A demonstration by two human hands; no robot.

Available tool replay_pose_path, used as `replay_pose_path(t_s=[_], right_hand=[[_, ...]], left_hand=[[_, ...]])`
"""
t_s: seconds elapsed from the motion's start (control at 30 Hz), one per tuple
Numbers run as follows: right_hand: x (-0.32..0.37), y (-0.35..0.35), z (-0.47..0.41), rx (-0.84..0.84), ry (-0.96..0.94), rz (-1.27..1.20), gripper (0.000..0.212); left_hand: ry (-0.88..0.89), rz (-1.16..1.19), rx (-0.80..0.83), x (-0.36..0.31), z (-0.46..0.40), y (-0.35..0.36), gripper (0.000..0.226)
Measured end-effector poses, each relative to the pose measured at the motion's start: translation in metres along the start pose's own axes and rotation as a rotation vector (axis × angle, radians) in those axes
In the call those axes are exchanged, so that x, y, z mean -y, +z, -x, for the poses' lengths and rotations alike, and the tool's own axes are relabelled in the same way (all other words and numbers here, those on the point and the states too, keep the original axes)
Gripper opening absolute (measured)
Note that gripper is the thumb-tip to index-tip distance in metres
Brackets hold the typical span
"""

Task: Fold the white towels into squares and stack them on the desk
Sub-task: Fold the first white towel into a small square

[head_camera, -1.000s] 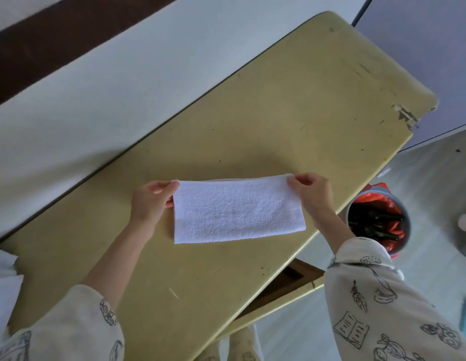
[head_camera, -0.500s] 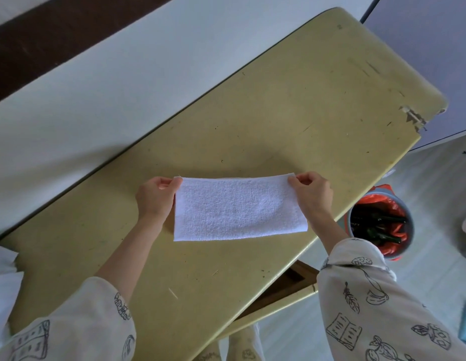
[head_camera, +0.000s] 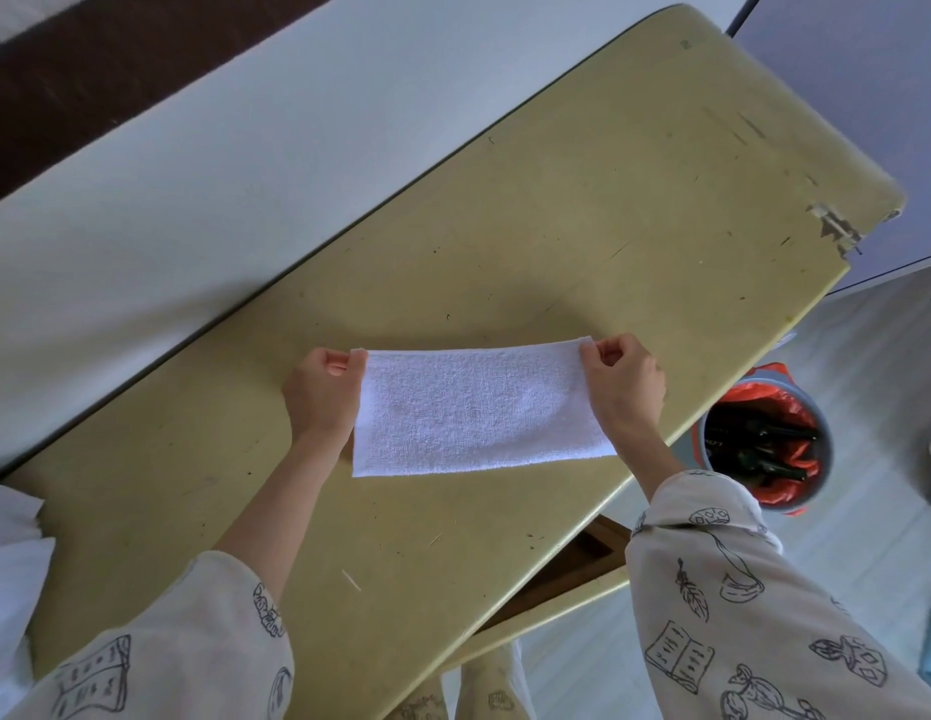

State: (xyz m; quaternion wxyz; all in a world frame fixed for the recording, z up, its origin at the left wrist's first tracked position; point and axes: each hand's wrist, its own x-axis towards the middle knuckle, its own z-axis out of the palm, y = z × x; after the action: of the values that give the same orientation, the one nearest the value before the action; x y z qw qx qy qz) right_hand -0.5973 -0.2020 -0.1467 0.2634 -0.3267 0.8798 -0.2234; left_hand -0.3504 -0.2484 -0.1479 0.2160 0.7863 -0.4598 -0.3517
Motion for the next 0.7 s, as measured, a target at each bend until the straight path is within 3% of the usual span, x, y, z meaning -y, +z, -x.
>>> replay_pose_path(t_s=[0.17, 0.3, 0.4, 0.53, 0.7], right_hand=[[0.000, -0.006, 0.004, -0.033, -0.093, 0.085, 0.028], [-0.004, -0.002, 0.023, -0.270, -0.542, 0.324, 0.030], [-0.007, 0.029, 0.050, -0.139, -0.777, 0.397, 0.037], [-0.026, 0.054, 0.056, 0.024, -0.741, 0.489, 0.046], [-0.042, 0.043, 0.039, 0.072, -0.737, 0.616, 0.056]], left_hand=[[0.017, -0.078, -0.028, -0.004, 0.005, -0.006, 0.035], [0.436, -0.437, -0.152, -0.001, 0.030, 0.000, 0.034], [0.691, -0.596, 0.021, 0.003, 0.056, 0.031, 0.046], [0.791, -0.741, 0.167, 0.021, 0.056, 0.061, 0.049], [0.845, -0.789, 0.210, 0.034, 0.041, 0.052, 0.054]])
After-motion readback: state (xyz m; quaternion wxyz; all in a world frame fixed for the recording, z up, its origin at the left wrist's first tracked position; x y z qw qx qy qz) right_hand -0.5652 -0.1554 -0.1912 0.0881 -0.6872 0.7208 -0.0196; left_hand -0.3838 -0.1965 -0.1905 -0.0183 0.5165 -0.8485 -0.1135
